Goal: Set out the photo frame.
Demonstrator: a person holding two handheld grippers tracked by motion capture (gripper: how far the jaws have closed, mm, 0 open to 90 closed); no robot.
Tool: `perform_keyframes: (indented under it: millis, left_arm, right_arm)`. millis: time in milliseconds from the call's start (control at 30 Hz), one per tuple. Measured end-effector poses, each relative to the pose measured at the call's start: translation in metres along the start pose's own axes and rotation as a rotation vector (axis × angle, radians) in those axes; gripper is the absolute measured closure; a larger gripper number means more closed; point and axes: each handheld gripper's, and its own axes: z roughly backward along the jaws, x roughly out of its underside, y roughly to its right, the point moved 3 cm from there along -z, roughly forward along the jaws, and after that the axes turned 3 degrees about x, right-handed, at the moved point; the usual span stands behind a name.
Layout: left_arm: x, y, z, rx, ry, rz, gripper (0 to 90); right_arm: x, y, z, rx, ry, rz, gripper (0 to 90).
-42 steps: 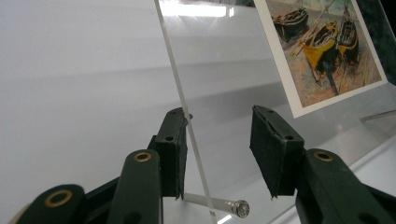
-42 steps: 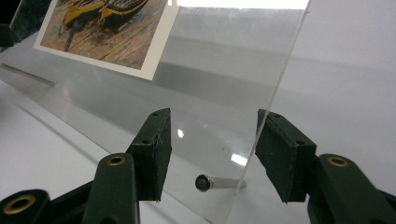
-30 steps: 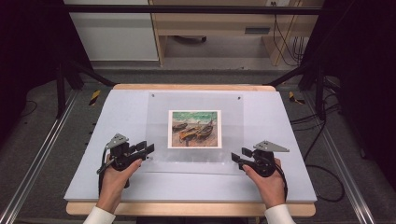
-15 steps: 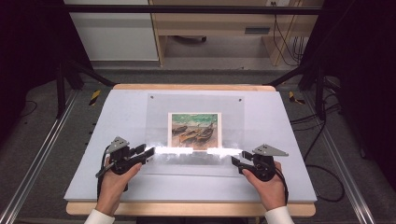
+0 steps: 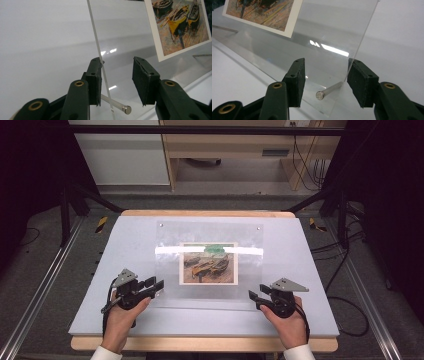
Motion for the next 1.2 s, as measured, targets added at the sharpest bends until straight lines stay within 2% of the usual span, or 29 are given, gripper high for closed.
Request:
perform_keyframes:
  millis: [667, 1200]
  left_arm:
    - [0.0049, 0.0041, 0.0063, -0.01, -0.007, -0.017, 63.0]
    - [0.0071, 0.0062, 0.0088, -0.017, -0.013, -0.029, 64.5]
  right_arm:
    - [0.0062, -0.0051, 0.005, 0.028, -0.012, 0.021, 53.0]
    - [0.0086, -0.0065, 0.007, 0.032, -0.022, 0.031, 55.4]
